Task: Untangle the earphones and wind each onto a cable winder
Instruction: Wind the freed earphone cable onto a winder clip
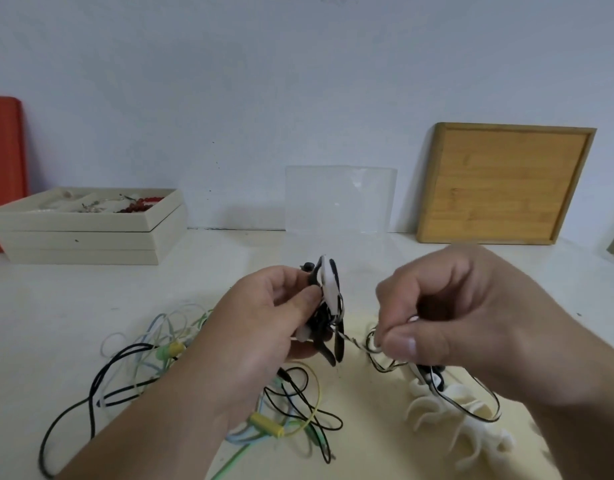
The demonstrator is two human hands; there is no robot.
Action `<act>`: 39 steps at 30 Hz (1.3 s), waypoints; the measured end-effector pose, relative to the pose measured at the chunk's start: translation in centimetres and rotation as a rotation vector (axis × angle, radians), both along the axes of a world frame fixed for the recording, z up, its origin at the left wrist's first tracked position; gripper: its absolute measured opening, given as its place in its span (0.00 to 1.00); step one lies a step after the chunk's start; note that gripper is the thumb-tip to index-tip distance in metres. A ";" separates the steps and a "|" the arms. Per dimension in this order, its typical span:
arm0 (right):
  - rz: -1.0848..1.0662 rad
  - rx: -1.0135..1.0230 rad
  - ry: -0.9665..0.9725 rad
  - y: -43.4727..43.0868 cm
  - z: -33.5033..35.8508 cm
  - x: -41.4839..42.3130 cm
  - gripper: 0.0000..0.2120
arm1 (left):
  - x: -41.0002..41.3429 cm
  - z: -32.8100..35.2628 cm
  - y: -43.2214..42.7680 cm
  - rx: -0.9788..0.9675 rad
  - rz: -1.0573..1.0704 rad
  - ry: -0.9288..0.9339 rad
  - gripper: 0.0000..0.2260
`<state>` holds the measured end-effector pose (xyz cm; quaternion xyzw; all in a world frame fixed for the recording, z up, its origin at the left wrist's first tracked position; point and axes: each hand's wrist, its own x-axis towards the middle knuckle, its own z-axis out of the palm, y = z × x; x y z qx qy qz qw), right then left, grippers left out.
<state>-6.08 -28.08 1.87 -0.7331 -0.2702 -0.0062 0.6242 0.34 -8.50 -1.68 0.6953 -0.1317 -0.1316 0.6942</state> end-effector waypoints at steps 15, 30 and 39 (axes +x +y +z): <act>-0.661 0.064 -0.018 0.6 -0.9 1.4 0.14 | -0.5 0.4 0.2 0.047 -0.296 -0.128 0.07; -0.480 -0.270 0.258 1.9 -2.1 1.7 0.17 | -0.1 0.4 0.2 -0.273 -0.148 -0.094 0.11; -0.164 -0.367 0.204 2.1 -1.1 0.7 0.16 | 1.2 0.5 0.8 -0.406 0.073 0.060 0.09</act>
